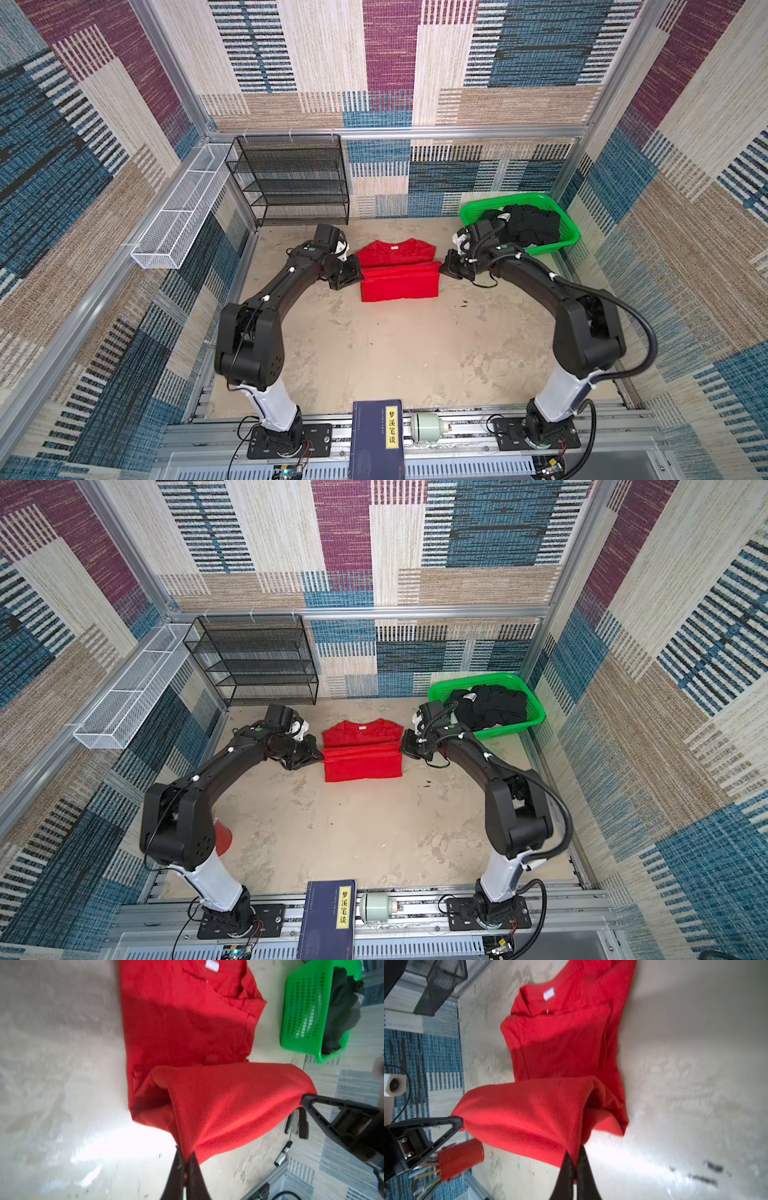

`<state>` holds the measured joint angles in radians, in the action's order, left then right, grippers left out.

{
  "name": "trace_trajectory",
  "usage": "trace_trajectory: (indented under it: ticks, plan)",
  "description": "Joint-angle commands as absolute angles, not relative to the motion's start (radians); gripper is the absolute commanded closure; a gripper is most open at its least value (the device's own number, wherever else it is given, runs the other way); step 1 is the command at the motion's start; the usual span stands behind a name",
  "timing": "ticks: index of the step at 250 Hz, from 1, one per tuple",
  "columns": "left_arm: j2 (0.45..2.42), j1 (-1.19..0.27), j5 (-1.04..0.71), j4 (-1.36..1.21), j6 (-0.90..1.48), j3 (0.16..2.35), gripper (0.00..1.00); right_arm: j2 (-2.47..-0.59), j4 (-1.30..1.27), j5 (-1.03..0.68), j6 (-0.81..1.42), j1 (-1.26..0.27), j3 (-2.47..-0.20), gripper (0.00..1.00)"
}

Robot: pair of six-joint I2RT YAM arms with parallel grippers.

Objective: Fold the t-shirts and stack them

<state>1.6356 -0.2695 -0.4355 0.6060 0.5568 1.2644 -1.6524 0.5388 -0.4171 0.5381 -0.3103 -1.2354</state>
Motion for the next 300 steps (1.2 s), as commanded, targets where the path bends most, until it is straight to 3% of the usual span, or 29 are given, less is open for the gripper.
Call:
trace_trajectory:
  ticks: [1, 42, 81, 133, 179, 248, 300]
  plan:
    - [1.495, -0.314, -0.43, 0.622, 0.63, 1.126, 1.0, -1.505, 0.51, -0.443, 0.582, -0.327, -1.083, 1.0]
    - [1.267, -0.449, -0.382, 0.658, 0.736, 0.938, 1.0, -1.244, 0.581, -0.437, 0.631, -0.362, -0.888, 1.0]
    - [1.064, -0.53, -0.314, 0.716, 0.832, 0.844, 1.0, -1.045, 0.692, -0.447, 0.651, -0.368, -0.842, 1.0]
    - [0.957, -0.535, -0.26, 0.759, 0.847, 0.871, 1.0, -1.039, 0.75, -0.451, 0.641, -0.368, -0.935, 1.0]
    - [1.072, -0.522, -0.174, 0.735, 0.833, 0.968, 1.0, -1.167, 0.727, -0.387, 0.626, -0.367, -1.012, 1.0]
    - [1.42, -0.434, -0.181, 0.622, 0.805, 1.166, 1.0, -1.415, 0.611, -0.339, 0.616, -0.352, -1.093, 1.0]
    - [1.737, -0.323, -0.308, 0.571, 0.742, 1.346, 1.0, -1.68, 0.56, -0.328, 0.579, -0.33, -1.212, 1.0]
